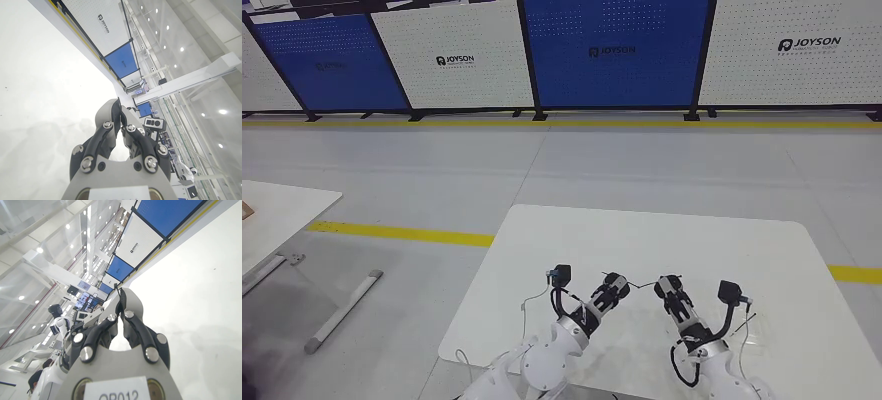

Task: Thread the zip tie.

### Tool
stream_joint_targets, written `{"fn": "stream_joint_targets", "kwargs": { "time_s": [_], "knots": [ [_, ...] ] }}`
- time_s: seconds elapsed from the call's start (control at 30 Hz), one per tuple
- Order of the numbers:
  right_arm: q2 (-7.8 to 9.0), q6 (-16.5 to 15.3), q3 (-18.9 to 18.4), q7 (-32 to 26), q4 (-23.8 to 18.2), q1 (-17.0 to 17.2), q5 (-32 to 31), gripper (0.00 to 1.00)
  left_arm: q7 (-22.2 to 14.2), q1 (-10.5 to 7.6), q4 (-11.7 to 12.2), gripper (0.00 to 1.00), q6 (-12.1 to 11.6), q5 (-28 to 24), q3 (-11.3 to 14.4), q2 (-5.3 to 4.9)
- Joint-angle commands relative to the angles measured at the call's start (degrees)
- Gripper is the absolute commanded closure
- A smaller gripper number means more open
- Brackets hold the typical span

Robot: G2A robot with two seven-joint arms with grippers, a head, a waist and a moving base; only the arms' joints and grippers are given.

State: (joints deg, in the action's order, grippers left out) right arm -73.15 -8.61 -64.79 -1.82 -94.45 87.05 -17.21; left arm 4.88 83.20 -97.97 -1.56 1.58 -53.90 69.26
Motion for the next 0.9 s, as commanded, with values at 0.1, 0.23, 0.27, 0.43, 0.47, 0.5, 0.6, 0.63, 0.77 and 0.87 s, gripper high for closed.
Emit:
{"fn": "stream_joint_targets", "kwargs": {
  "time_s": [0.1, 0.23, 0.27, 0.43, 0.47, 0.5, 0.6, 0.63, 0.77, 0.87],
  "knots": [
    [-0.26, 0.6, 0.8, -0.7, 0.5, -0.6, -0.1, 1.0, -0.2, 0.47, -0.5, 1.0, -1.0, -0.9, -0.7, 0.09],
    [-0.43, 0.9, 1.1, -0.7, 0.6, -1.0, -0.3, 1.0, -0.5, 0.72, -0.6, 1.0, -1.2, -1.0, -1.0, 0.14],
    [-0.48, 0.7, 1.1, -0.4, 0.6, -1.0, -0.1, 1.0, -0.6, 0.78, -0.6, 1.0, -1.3, -1.2, -1.0, 0.16],
    [-0.73, 0.5, 0.8, 0.8, 0.6, -0.8, 1.4, 1.0, -1.2, 0.91, -0.6, 1.0, -1.5, -2.3, -1.4, 0.31],
    [-0.76, 0.4, 0.8, 0.8, 0.7, -0.7, 1.7, 1.0, -1.2, 0.9, -0.6, 1.0, -1.6, -2.4, -1.4, 0.34],
    [-0.77, 0.2, 0.7, 0.7, 0.8, -0.7, 1.9, 1.0, -1.2, 0.92, -0.6, 1.0, -1.8, -2.6, -1.5, 0.37],
    [-0.77, 0.0, 0.5, -0.1, 1.1, -0.6, 2.0, 1.0, -1.5, 0.89, -0.5, 1.0, -1.8, -2.9, -1.6, 0.46],
    [-0.75, 0.1, 0.5, -0.4, 1.2, -0.7, 1.5, 1.0, -1.7, 0.81, -0.4, 1.0, -1.5, -2.7, -1.6, 0.48],
    [-0.77, 0.2, 0.5, -0.8, 1.2, -0.6, 0.5, 1.0, -2.0, 0.3, 0.3, 1.0, -0.6, -2.1, -1.0, 0.71],
    [-0.8, -0.2, 0.2, -0.5, 1.2, -0.4, 0.5, 1.0, -2.0, -0.01, 0.6, 1.0, -0.4, -2.2, -0.8, 0.89]
  ]
}}
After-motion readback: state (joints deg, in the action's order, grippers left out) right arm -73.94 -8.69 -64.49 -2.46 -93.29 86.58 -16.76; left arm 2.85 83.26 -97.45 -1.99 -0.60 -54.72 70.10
